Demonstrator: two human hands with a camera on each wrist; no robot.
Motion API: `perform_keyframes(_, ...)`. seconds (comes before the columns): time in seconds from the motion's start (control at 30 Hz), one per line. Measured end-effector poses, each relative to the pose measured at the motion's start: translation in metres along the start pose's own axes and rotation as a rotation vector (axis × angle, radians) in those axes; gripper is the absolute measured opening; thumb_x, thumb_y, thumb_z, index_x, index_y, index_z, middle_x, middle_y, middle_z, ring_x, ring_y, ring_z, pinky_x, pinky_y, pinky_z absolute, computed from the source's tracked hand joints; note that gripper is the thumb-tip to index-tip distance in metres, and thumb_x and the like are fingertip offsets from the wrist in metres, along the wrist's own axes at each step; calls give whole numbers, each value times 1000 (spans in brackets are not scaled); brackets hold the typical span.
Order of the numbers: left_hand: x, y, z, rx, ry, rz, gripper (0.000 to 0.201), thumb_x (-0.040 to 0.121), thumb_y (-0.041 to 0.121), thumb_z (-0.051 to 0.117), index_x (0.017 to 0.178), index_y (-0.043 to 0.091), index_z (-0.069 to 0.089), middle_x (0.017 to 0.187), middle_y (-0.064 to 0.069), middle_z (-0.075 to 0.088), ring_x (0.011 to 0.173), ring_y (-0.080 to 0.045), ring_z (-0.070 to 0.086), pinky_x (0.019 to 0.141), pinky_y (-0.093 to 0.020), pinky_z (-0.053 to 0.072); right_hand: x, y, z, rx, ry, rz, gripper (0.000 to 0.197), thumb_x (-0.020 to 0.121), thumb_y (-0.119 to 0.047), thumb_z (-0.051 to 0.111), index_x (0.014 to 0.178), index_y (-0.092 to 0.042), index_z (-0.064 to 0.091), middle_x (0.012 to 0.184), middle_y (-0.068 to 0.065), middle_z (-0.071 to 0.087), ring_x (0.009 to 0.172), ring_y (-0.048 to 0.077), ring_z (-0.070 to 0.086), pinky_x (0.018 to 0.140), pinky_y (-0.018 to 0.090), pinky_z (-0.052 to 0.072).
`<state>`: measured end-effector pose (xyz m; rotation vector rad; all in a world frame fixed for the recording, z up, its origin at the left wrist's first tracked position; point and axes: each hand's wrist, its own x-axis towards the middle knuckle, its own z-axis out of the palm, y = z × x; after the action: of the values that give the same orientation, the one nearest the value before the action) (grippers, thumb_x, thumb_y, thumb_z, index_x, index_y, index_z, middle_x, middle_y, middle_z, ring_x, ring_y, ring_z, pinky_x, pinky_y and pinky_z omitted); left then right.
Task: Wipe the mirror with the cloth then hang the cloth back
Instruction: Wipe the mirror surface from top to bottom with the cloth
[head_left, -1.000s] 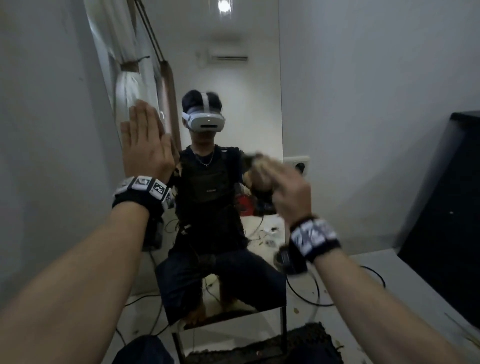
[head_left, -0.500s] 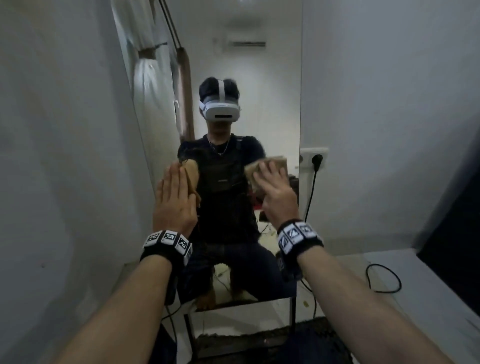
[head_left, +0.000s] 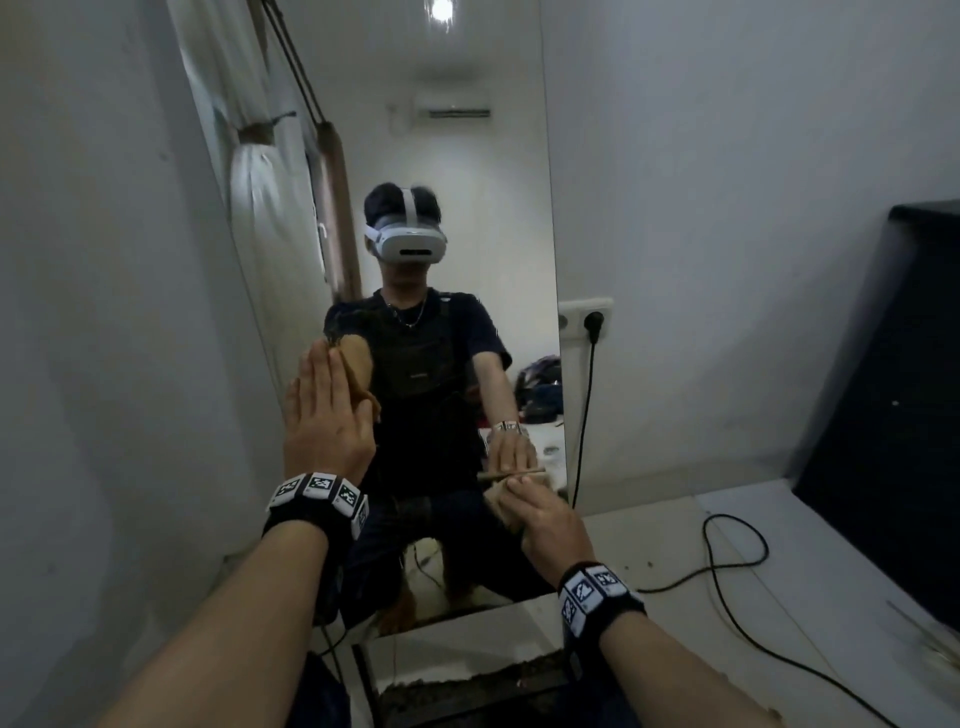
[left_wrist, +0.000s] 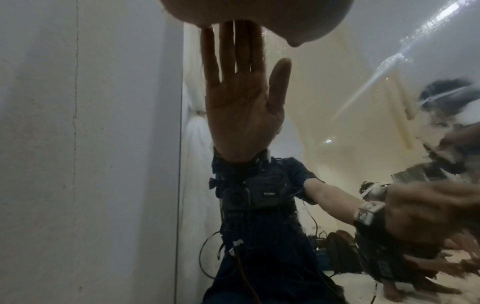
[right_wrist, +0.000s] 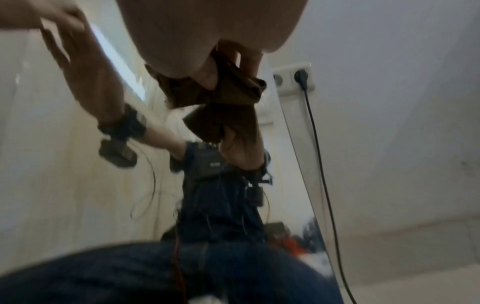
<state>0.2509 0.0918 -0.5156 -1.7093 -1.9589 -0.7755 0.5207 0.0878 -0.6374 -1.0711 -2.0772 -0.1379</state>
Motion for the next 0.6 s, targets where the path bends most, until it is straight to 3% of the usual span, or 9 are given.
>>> perform_keyframes(0.07, 0, -1, 1, -3, 0, -3, 72, 93, 35, 32, 153, 5, 6, 163, -11, -1, 150, -25, 0, 122, -45, 8, 33, -9, -30, 82, 164, 1, 38, 80, -2, 46, 103, -12, 74, 109, 9, 70, 94, 27, 68, 78, 35, 58)
perform_keyframes(0.13, 1, -2, 2, -4, -1, -3, 72, 94, 35, 32, 154, 5, 6, 163, -11, -2, 150, -25, 0, 122, -45, 9, 86, -18, -70, 88, 340, -38, 36, 89, -10, 43, 110, -9, 71, 113, 11, 68, 98, 27, 66, 85, 34, 56)
perform_keyframes(0.23, 1, 0, 2, -19, 4, -3, 72, 94, 35, 32, 154, 5, 6, 163, -11, -1, 151, -25, 0, 122, -45, 9, 185, -30, -125, 94, 537, -124, 33, 90, -16, 50, 117, -4, 66, 115, 14, 66, 104, 29, 62, 92, 40, 52)
perform_keyframes(0.3, 1, 1, 2, -19, 8, -2, 71, 94, 33, 33, 153, 4, 7, 163, -12, 1, 150, -26, 1, 122, -46, 9, 251, -39, -152, 73, 591, -123, 34, 88, -13, 51, 117, -6, 66, 117, 13, 65, 106, 29, 61, 91, 40, 51)
perform_keyframes(0.37, 2, 0, 2, -15, 13, 0, 70, 94, 31, 34, 153, 4, 9, 162, -12, 3, 150, -27, 4, 122, -46, 11, 304, -52, -165, 35, 544, -73, 34, 88, -10, 48, 117, -10, 67, 121, 10, 63, 112, 28, 57, 94, 37, 49)
perform_keyframes(0.43, 2, -2, 4, -12, 22, 5, 69, 94, 30, 35, 153, 3, 10, 162, -13, 4, 150, -27, 5, 122, -46, 11, 329, -65, -155, -2, 391, -44, 42, 85, 1, 46, 118, -14, 66, 128, 8, 60, 119, 29, 52, 99, 37, 46)
perform_keyframes(0.5, 3, -4, 5, -13, 21, 16, 68, 95, 29, 35, 153, 4, 11, 162, -12, 4, 150, -26, 4, 122, -45, 11, 317, -68, -123, -36, 297, -44, 46, 84, 6, 47, 122, -14, 63, 136, 8, 55, 128, 31, 46, 106, 40, 41)
perform_keyframes(0.6, 5, -5, 7, -17, 19, 19, 67, 95, 30, 32, 153, 4, 11, 162, -11, 5, 150, -25, 6, 121, -46, 14, 244, -55, -60, -28, 286, -107, 45, 85, 5, 53, 126, -11, 60, 141, 8, 50, 138, 30, 36, 111, 49, 35)
